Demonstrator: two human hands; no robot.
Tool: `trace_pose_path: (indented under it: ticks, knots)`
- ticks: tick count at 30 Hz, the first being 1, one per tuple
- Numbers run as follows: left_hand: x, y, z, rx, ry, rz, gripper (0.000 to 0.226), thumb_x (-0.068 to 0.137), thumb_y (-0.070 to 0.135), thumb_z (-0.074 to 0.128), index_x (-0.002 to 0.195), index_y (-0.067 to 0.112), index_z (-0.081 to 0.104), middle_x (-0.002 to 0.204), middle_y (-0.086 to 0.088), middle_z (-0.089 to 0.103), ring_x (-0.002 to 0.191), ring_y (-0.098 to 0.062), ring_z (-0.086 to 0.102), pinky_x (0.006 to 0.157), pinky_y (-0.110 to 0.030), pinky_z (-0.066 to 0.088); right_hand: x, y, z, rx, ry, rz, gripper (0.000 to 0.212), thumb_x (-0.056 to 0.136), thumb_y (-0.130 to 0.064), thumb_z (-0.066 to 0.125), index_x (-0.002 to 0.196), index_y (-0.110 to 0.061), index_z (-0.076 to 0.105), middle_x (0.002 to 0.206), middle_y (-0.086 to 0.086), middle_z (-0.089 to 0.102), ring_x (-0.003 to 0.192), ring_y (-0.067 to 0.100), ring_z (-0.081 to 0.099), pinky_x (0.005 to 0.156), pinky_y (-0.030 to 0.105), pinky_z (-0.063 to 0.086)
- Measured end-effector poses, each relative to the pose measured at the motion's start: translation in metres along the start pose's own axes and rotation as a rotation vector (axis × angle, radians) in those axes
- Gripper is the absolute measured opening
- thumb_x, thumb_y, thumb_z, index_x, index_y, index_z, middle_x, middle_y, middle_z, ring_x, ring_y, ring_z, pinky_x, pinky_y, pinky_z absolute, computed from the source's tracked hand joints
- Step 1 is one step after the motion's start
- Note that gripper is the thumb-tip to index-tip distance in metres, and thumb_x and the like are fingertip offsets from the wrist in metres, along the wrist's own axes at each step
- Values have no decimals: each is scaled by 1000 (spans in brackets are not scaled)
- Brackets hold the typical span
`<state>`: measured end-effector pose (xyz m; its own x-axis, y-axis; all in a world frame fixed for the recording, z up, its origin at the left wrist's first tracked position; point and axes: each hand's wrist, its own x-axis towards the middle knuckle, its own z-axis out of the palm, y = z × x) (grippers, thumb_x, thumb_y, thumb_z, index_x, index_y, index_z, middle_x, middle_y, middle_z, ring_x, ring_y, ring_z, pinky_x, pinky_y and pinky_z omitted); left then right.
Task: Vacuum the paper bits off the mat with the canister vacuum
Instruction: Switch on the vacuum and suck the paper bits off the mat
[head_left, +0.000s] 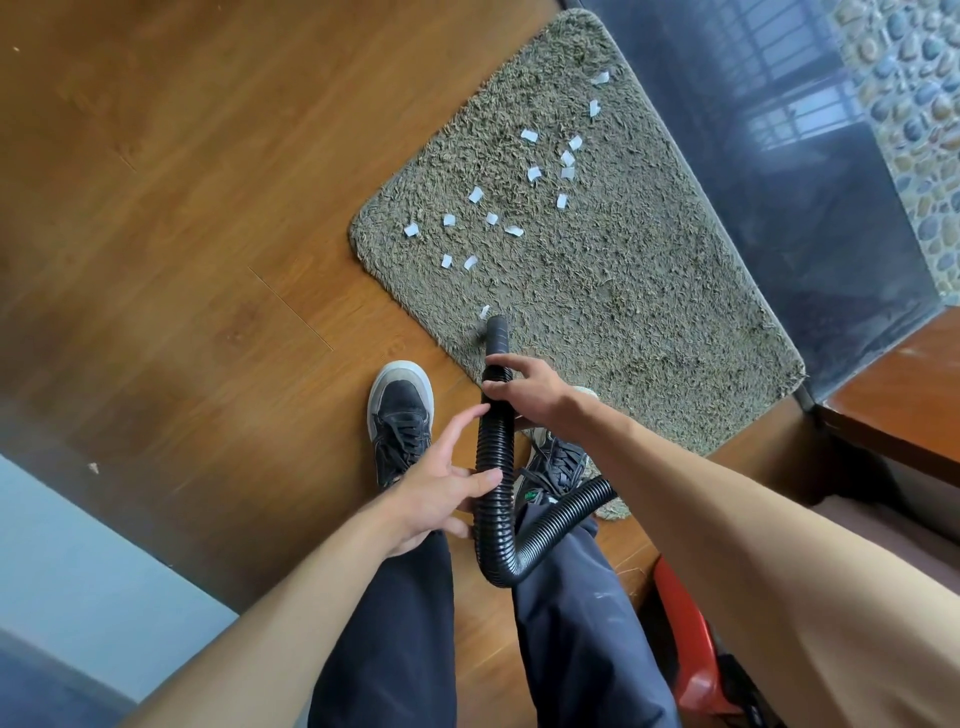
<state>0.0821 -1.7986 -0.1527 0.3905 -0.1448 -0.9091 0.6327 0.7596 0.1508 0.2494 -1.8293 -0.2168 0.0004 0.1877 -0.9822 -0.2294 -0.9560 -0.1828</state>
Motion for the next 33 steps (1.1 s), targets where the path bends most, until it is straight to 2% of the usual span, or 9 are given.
trace_pose_path:
  ticks: [3, 5, 11, 15, 22, 25, 30, 33]
  knots:
    - [-3, -5, -4, -49, 9, -13, 67, 97, 11, 60, 132, 63, 36, 111, -28, 68, 107, -43, 66, 89, -69, 48, 3, -3, 8, -33, -19, -2, 46, 94, -11, 60, 139, -20, 51, 116, 20, 62, 87, 27, 67, 75, 45, 60]
    - [-4, -7, -6, -84, 13, -10, 67, 97, 11, 60, 132, 63, 36, 113, -31, 66, 110, -45, 64, 89, -67, 49, 5, -5, 12, -64, -20, -18, 46, 94, -12, 60, 138, -21, 51, 118, 21, 62, 92, 30, 67, 78, 48, 59]
    - [-1, -2, -8, -106, 17, 4, 67, 98, 12, 59, 133, 63, 34, 113, -29, 67, 108, -45, 65, 87, -64, 52, 7, -13, 11, -74, 20, -59, 47, 94, -10, 60, 139, -21, 50, 118, 18, 60, 90, 28, 66, 69, 42, 60]
    - [3, 5, -6, -95, 19, 24, 64, 98, 12, 58, 126, 65, 37, 112, -28, 68, 105, -42, 67, 87, -63, 53, 8, -16, 5, -70, 27, -68, 50, 94, -10, 60, 141, -19, 48, 120, 19, 61, 85, 26, 67, 62, 36, 60]
    - [4, 10, -11, -96, 31, 64, 64, 98, 13, 58, 118, 71, 40, 112, -28, 68, 106, -43, 67, 90, -65, 50, 14, -29, 6, -150, 48, -148, 50, 94, -11, 60, 141, -20, 48, 111, 14, 60, 77, 20, 66, 58, 32, 59]
    - [5, 10, -14, -123, 34, 80, 65, 98, 13, 58, 118, 71, 40, 113, -30, 67, 107, -46, 65, 90, -66, 49, 18, -35, 10, -187, 53, -165, 51, 93, -12, 60, 141, -22, 48, 111, 13, 60, 79, 21, 67, 61, 34, 59]
    - [11, 9, -19, -165, 38, 95, 66, 97, 11, 59, 128, 66, 37, 114, -31, 66, 109, -46, 64, 80, -56, 55, 23, -41, 15, -242, 71, -191, 51, 90, -14, 62, 139, -23, 51, 121, 15, 62, 96, 29, 68, 77, 47, 60]
    - [15, 8, -20, -174, 55, 103, 67, 97, 11, 59, 133, 63, 37, 108, -27, 68, 101, -40, 69, 63, -42, 56, 24, -43, 15, -240, 72, -199, 51, 90, -13, 62, 139, -23, 50, 123, 16, 61, 96, 30, 68, 78, 48, 60]
